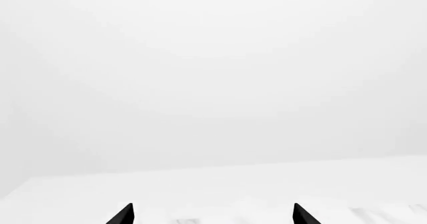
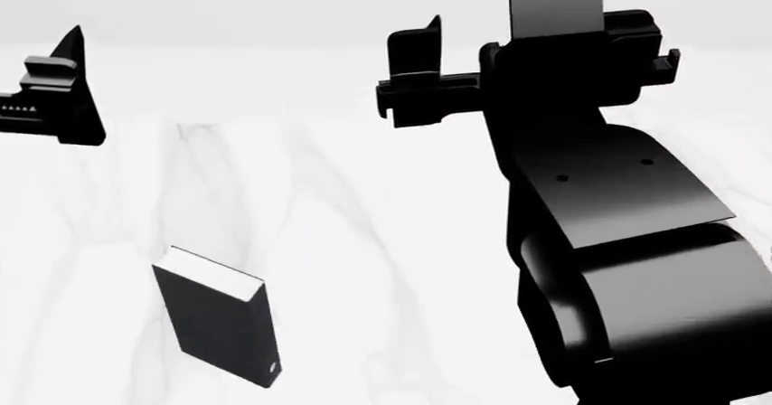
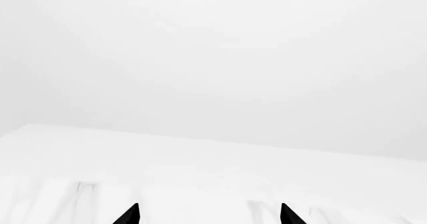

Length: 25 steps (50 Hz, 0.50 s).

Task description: Pick up the book on the left and place it on top of the shelf.

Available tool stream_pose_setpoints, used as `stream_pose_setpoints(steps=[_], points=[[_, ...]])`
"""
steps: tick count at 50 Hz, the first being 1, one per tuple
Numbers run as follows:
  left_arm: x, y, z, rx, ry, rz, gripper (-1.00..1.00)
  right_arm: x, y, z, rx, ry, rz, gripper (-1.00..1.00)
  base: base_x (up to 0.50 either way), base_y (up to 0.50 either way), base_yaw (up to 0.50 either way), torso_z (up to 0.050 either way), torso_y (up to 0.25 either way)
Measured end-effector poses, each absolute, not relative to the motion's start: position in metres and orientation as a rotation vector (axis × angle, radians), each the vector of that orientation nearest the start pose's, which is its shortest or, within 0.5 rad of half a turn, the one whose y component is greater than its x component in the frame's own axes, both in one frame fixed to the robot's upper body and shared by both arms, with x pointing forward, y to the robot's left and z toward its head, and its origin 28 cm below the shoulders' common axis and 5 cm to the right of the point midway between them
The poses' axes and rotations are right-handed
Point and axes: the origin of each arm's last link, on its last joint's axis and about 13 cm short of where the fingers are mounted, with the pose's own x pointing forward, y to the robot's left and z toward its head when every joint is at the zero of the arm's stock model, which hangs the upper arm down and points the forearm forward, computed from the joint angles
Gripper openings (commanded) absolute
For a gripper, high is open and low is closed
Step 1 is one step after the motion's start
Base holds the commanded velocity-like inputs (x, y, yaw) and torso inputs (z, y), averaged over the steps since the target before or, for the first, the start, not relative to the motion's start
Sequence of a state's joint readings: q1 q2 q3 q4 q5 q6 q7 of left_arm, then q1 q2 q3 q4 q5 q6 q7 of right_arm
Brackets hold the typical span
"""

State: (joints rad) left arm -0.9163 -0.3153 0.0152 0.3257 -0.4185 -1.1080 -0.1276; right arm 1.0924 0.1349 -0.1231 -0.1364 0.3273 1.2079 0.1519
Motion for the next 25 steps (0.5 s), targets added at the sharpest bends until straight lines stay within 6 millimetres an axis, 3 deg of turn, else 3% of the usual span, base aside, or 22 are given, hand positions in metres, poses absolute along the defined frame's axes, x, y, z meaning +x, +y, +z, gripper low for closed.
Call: stream_pose_setpoints(steps=[7, 25], points=[[0.3032, 0.2556, 0.2618, 0.048, -0.11, -0.03, 1.0, 0.3309, -0.0941, 0.2799, -0.06, 0.01, 0.094, 1.0, 0.43, 0.0, 0.0, 0.0, 0.003], [0.3027, 0.2563, 0.2614, 0.045, -0.111, -0.031, 1.0, 0.3319, -0.0899, 0.2756, -0.176, 0.043, 0.162, 1.0, 0.0, 0.0, 0.0, 0.0, 0.0]])
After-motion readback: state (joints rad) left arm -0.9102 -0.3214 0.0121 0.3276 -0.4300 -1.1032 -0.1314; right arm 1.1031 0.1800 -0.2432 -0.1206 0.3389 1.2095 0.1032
